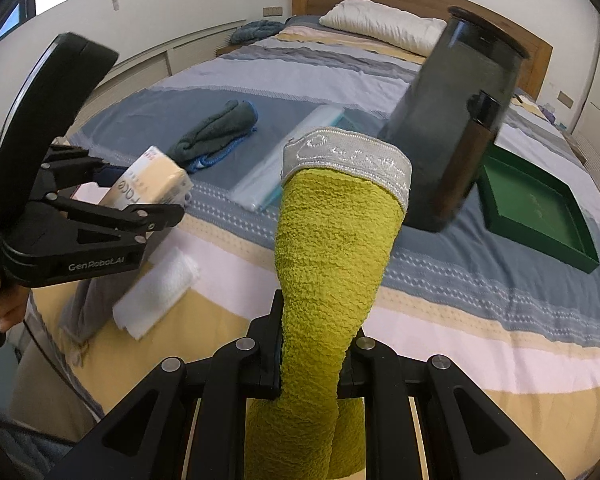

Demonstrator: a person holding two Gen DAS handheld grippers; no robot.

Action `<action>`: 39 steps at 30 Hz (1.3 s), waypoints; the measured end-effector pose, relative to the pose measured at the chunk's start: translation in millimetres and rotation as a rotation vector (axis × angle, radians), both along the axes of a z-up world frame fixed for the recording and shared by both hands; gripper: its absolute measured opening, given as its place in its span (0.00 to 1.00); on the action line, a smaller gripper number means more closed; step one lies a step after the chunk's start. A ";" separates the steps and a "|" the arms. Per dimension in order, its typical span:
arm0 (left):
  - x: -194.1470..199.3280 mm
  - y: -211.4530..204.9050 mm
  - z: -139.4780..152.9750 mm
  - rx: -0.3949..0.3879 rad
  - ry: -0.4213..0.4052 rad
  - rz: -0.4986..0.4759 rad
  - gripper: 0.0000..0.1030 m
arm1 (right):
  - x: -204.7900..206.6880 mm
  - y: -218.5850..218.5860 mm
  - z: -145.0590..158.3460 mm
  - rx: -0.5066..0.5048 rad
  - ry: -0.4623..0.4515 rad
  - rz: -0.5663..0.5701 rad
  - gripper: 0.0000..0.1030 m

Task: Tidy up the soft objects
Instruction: 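Carry the tissue pack and towel roll with both tools toward the green tray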

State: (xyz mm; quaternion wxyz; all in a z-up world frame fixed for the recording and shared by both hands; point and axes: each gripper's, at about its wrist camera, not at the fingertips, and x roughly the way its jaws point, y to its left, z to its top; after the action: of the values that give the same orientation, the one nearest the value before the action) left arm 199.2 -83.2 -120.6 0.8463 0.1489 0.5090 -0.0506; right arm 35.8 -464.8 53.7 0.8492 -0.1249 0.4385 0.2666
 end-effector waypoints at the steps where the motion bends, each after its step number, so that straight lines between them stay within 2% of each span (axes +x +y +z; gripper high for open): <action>1: -0.7 -3.6 -0.1 -0.002 0.002 -0.009 0.44 | -2.0 -2.2 1.2 -0.002 0.001 -0.001 0.15; 11: -15.9 -54.2 -1.0 -0.007 0.029 -0.128 0.44 | -26.6 -43.6 13.0 -0.054 0.022 -0.020 0.15; 15: -23.8 -78.6 -1.9 -0.008 0.044 -0.188 0.44 | -36.2 -67.7 14.5 -0.080 0.037 -0.060 0.15; 28: -49.4 -171.8 2.5 -0.046 0.078 -0.389 0.44 | -59.1 -168.8 36.0 -0.129 0.053 -0.309 0.15; 39: -48.2 -240.9 25.9 -0.095 0.036 -0.499 0.44 | -62.1 -218.0 44.9 -0.126 0.018 -0.478 0.15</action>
State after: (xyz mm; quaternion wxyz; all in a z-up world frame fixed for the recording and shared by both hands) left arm 151.1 -324.1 -94.7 0.8045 0.2290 0.4686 -0.2843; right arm -26.3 -682.8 98.6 0.8747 -0.0681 0.4787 0.0315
